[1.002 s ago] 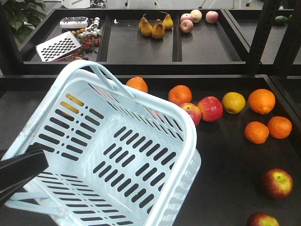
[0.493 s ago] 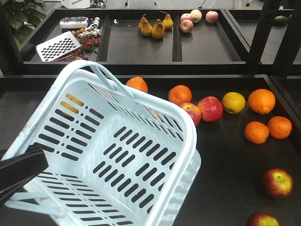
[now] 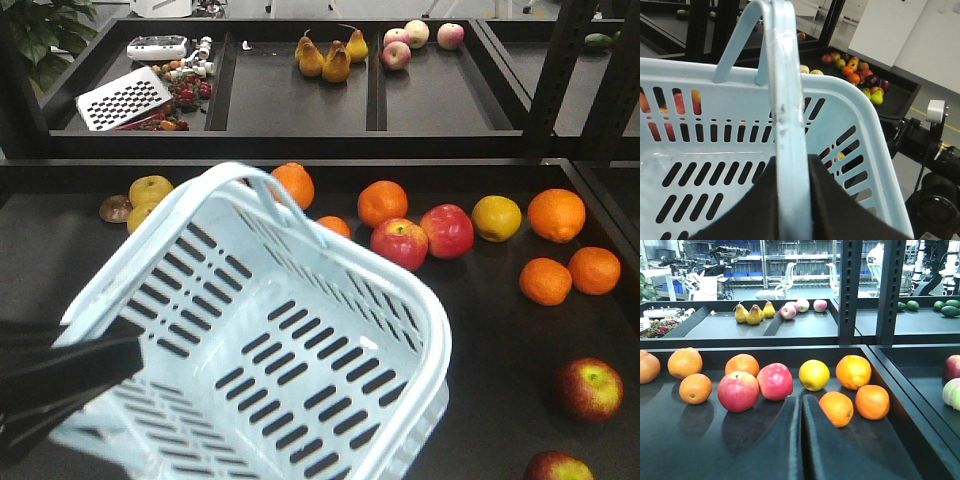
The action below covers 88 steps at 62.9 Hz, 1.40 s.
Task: Pick three apples into basket with both arms
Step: 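Lower the light-blue basket onto the table with the left gripper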
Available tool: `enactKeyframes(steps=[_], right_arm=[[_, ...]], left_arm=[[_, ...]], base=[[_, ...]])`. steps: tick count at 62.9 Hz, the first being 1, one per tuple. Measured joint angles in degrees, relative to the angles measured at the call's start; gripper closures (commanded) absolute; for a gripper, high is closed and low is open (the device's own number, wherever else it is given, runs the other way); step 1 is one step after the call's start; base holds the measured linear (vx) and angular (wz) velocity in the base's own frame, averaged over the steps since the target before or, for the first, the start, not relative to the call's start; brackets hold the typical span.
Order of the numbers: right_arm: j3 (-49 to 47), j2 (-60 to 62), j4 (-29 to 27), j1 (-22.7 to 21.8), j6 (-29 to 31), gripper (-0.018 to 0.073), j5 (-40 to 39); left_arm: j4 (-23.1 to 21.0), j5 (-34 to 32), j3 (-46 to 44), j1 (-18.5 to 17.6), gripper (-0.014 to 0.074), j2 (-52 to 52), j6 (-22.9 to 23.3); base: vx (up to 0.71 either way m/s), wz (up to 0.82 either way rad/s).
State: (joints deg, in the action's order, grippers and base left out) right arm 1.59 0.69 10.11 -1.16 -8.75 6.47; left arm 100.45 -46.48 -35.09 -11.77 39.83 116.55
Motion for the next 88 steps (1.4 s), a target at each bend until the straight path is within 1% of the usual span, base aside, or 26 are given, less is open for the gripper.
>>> enactKeyframes(steps=[11,16,30,36,48,55,68,75,88], right_arm=[[0.0,0.0,0.0,0.0,0.0,0.0564,0.0],[0.0,0.0,0.0,0.0,0.0,0.0564,0.0],[0.0,0.0,0.0,0.0,0.0,0.0564,0.0],[0.0,0.0,0.0,0.0,0.0,0.0564,0.0],[0.0,0.0,0.0,0.0,0.0,0.0564,0.0],[0.0,0.0,0.0,0.0,0.0,0.0564,0.0],[0.0,0.0,0.0,0.0,0.0,0.0564,0.0],[0.0,0.0,0.0,0.0,0.0,0.0564,0.0],[0.0,0.0,0.0,0.0,0.0,0.0564,0.0]], left_arm=[[0.0,-2.1,-7.6,0.0,0.0603,10.7,-6.1],[0.0,-3.9,-11.4,0.0,0.0603,17.5,-8.3],[0.0,-12.0,-23.5,0.0,0.0603,35.9,-14.9],[0.0,-15.4,-28.9,0.0,0.0603,43.1,-16.7],[0.0,-21.0,-38.9,-0.2,0.0603,56.1,-18.5],[0.0,-21.6,-43.2,-1.1,0.0603,62.0,-20.4],[0.0,-21.6,-48.0,-3.7,0.0603,69.6,-23.9],[0.0,-21.3,-48.9,-4.5,0.0603,72.4,-24.3],[0.0,-19.5,-48.9,-4.5,0.0603,75.8,-24.5]], base=[[0.00,0.00],[0.00,0.00],[0.00,0.00],[0.00,0.00],[0.00,0.00],[0.00,0.00],[0.00,0.00],[0.00,0.00],[0.00,0.00]])
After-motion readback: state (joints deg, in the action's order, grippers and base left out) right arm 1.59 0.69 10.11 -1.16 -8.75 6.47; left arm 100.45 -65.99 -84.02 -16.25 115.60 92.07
